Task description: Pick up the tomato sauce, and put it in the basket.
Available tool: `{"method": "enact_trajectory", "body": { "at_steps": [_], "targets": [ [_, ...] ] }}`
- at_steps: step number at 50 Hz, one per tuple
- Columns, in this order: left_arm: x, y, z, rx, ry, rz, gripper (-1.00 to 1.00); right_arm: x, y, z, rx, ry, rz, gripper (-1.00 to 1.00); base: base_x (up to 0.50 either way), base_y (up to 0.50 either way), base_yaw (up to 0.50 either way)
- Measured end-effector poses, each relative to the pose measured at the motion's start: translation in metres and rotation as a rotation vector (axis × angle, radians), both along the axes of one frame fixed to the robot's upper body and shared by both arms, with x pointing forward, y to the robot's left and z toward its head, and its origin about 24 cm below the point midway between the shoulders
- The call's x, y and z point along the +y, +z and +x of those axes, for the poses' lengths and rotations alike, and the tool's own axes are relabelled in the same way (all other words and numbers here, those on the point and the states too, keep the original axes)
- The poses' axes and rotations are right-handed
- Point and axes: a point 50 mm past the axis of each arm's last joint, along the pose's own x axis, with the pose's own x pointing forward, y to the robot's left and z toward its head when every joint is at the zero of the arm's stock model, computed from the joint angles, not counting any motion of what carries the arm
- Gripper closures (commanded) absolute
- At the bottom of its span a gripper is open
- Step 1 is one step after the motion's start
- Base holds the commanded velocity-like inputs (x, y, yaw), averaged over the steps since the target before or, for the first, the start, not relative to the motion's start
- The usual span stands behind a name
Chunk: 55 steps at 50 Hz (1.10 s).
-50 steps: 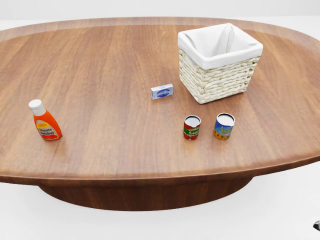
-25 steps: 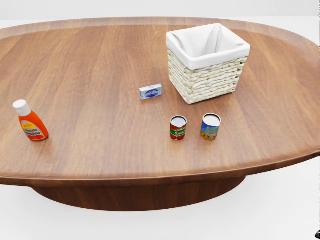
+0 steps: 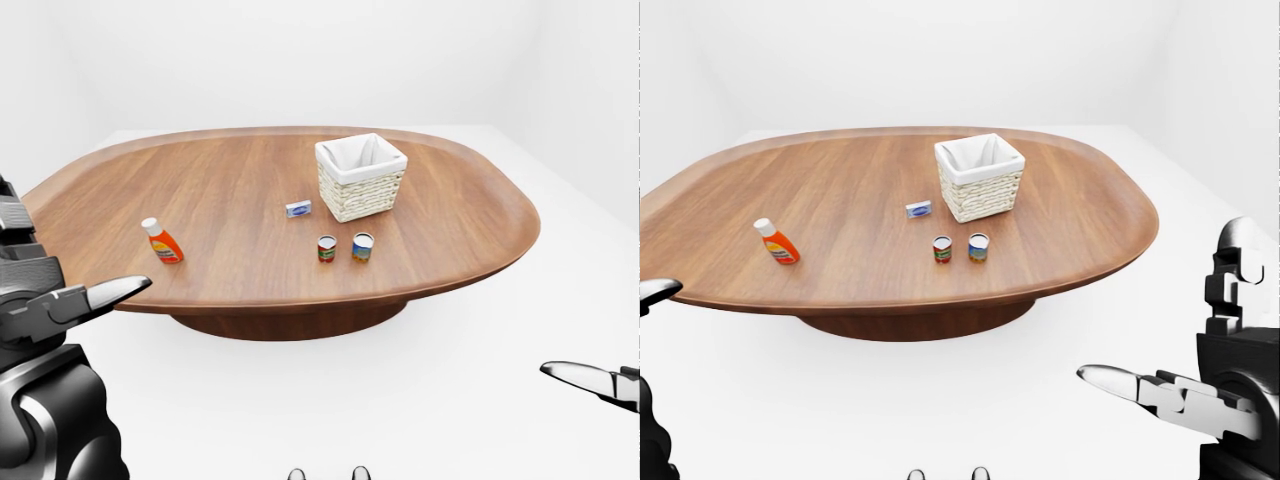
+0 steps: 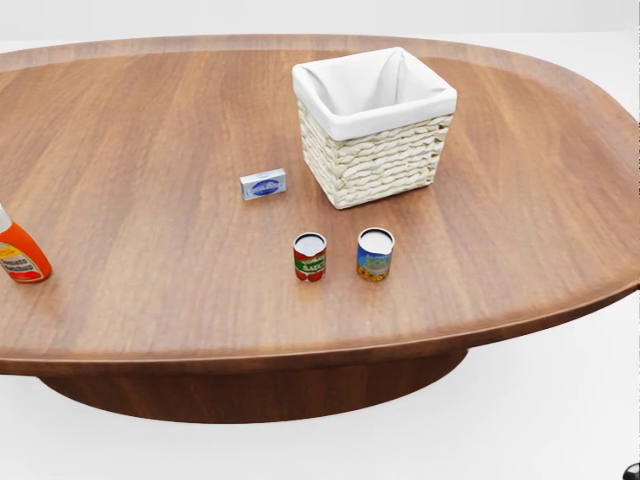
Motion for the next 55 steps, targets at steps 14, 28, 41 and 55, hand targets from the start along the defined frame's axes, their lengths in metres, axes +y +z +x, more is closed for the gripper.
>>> {"method": "enact_trajectory", "body": {
  "at_steps": [14, 28, 41, 55],
  "targets": [
    [-0.0015, -0.0012, 0.0013, 0.006, -0.003, 0.004, -1.00, 0.0002, -0.0007, -0.0002, 0.005, 0.002, 0.000, -1.00, 0.00, -0.24, 0.00],
    [-0.0017, -0.0015, 0.0020, 0.008, -0.004, 0.005, -1.00, 0.0004, -0.0007, -0.0001, 0.007, 0.004, -0.001, -1.00, 0.00, -0.25, 0.00],
    [-0.0019, -0.0019, 0.0025, 0.011, -0.004, 0.006, -1.00, 0.0006, -0.0011, 0.0001, 0.016, 0.004, -0.004, -1.00, 0.00, -0.25, 0.00],
    [-0.0021, -0.0027, 0.0028, 0.015, -0.003, 0.008, -1.00, 0.0007, -0.0017, -0.0001, 0.021, 0.005, -0.005, -1.00, 0.00, -0.25, 0.00]
  ]
}}
